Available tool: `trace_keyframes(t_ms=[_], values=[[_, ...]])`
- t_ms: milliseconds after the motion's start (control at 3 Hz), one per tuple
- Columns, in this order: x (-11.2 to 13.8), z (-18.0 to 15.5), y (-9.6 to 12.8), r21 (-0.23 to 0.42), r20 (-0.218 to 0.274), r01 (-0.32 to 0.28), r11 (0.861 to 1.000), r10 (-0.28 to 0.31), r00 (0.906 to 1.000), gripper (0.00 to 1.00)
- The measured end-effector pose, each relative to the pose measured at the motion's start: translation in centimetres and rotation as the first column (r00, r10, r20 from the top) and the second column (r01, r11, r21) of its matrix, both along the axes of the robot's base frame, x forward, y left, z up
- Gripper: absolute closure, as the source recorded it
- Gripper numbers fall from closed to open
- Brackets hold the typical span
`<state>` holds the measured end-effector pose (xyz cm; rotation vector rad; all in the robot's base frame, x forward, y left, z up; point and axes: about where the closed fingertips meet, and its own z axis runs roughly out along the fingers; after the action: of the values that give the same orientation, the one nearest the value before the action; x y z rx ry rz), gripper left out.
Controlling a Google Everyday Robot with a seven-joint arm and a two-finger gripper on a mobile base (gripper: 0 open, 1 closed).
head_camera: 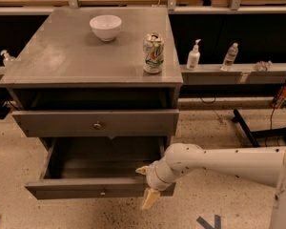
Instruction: Open middle drawer
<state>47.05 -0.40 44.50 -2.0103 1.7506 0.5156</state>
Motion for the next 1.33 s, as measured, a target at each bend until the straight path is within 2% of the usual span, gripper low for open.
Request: trace_keyframes(t_ms=[333, 667, 1333], values=[[2.0, -2.8, 0.4, 0.021, -0.032, -0.015, 1.0, 0.015, 0.9994, 0.29], [1.4, -3.9, 1.3, 0.069, -0.081, -0.029, 0.997, 0.034, 0.9962, 0.29], [-2.7, -1.9, 2.7, 0.104, -0.112, -0.013, 0.995, 0.025, 0.9934, 0.29]])
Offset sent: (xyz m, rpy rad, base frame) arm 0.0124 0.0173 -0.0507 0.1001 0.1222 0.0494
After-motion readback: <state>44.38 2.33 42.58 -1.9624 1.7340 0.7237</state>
